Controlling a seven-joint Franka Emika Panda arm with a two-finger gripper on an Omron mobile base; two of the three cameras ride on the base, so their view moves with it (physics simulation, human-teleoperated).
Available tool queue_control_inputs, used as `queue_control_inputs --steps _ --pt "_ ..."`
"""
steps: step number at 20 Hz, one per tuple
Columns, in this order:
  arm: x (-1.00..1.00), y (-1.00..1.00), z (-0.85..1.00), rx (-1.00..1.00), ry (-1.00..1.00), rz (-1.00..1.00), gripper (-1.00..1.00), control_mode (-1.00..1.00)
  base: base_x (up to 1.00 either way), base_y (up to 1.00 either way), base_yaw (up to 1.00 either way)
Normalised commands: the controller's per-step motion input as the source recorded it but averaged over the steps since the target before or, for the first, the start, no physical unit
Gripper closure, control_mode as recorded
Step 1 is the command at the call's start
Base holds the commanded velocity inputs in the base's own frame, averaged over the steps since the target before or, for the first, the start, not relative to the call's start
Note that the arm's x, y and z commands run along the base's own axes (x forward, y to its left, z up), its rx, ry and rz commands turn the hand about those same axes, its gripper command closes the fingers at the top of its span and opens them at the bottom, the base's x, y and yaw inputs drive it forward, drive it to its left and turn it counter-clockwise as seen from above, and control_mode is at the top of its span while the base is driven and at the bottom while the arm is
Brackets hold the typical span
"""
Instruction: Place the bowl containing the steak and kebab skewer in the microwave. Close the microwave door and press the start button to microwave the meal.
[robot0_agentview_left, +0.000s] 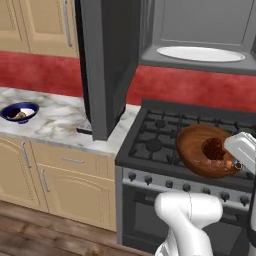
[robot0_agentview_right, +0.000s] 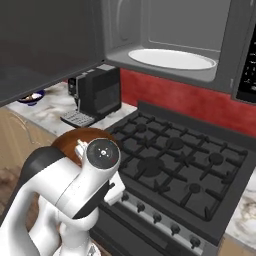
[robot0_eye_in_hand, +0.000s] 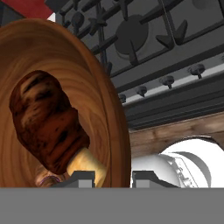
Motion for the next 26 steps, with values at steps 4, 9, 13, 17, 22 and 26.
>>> queue_control_inputs --steps 4,9,13,17,22,26 --pt "0.00 0.00 0.00 0.00 0.00 0.00 1.00 1.00 0.25 -0.17 0.12" --pt "0.00 0.00 0.00 0.00 0.00 0.00 1.00 1.00 0.00 -0.23 0.10" --pt "0.00 0.00 0.00 0.00 0.00 0.00 1.00 1.00 0.00 -0.24 0.05" --pt "0.00 0.00 0.00 0.00 0.00 0.00 1.00 1.00 -0.02 -0.24 0.03" --pt "0.00 0.00 0.00 0.00 0.00 0.00 1.00 1.00 -0.04 -0.25 0.00" --pt "0.00 0.00 0.00 0.00 0.00 0.00 1.00 1.00 -0.01 -0.13 -0.06"
